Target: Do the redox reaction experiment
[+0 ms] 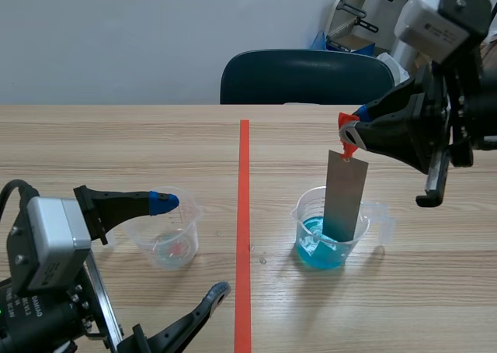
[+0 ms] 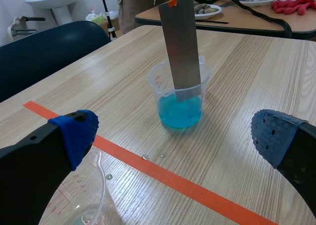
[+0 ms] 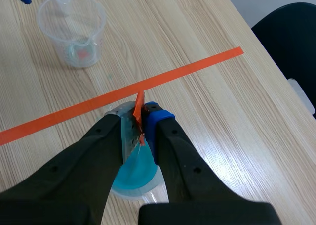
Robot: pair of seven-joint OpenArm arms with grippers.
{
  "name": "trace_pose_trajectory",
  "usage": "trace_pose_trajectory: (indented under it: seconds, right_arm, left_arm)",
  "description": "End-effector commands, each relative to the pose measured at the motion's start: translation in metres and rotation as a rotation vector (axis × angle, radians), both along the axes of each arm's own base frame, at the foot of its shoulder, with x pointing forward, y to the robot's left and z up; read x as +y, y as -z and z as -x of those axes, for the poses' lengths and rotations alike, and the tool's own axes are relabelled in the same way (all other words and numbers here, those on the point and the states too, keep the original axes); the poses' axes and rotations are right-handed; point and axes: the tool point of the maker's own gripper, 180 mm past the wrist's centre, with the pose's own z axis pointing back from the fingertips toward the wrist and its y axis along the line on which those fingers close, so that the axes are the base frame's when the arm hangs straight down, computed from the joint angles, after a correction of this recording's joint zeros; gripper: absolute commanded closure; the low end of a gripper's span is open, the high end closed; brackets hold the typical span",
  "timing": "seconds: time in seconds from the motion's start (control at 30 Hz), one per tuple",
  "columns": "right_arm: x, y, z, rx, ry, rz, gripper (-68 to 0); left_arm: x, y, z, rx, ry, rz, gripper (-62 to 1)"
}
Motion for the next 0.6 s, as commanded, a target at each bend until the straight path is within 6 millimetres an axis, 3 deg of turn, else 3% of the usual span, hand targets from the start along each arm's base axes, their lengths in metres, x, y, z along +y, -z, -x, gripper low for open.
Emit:
trace_pose_trajectory:
  seconds: [0.0,0.57]
  right_arm:
    - [0.002,-0.003,0.001,-0.005,-0.016,-0.013,-0.6]
    - [-0.010,0.021,-0.012,-0.052,0.018,0.000,-0.6]
  left_arm:
    - [-0.001,-0.009,-0.002,-0.025,-0.002,0.024,-62.3]
    - [-0.001,-0.009,-0.002,-0.025,-0.002,0.025,-62.3]
